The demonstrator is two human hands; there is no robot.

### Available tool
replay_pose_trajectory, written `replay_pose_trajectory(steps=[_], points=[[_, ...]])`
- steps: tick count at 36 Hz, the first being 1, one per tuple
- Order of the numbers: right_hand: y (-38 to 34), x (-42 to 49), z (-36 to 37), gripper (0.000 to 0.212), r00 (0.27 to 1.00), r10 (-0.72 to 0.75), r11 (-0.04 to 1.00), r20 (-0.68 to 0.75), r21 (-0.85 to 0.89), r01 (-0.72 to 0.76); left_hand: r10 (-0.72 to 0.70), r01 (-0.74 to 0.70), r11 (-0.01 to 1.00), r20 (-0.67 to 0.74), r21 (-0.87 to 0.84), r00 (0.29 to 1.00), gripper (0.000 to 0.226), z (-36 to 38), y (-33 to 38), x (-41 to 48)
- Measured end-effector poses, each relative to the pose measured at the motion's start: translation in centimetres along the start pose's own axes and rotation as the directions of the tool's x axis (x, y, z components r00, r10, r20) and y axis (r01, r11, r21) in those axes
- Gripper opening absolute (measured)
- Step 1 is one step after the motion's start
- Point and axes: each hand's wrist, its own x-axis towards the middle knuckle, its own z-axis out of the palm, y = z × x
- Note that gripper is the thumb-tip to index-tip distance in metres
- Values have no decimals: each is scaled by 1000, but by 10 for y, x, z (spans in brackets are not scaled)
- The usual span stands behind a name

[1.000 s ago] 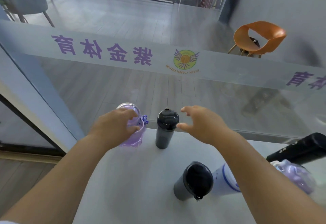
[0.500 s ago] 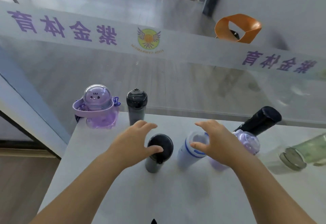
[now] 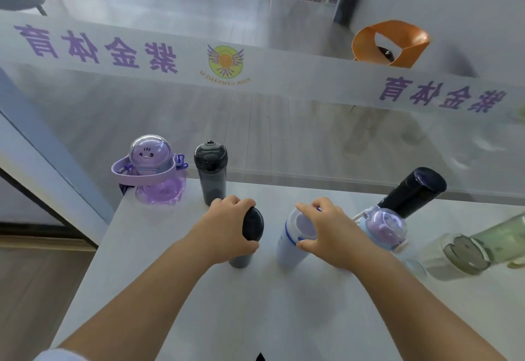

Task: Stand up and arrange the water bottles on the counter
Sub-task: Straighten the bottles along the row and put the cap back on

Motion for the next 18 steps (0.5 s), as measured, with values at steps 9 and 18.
replay_pose_trajectory(steps=[9,18], points=[[12,26,-12,67,999,38,999,5,18,-38,-31,31,998,-6,-50,999,68,-13,10,42],[23,62,-29,65,998,58,996,18,66,-60,-33,31,999,-44,-43,998,75,-22,14,87]])
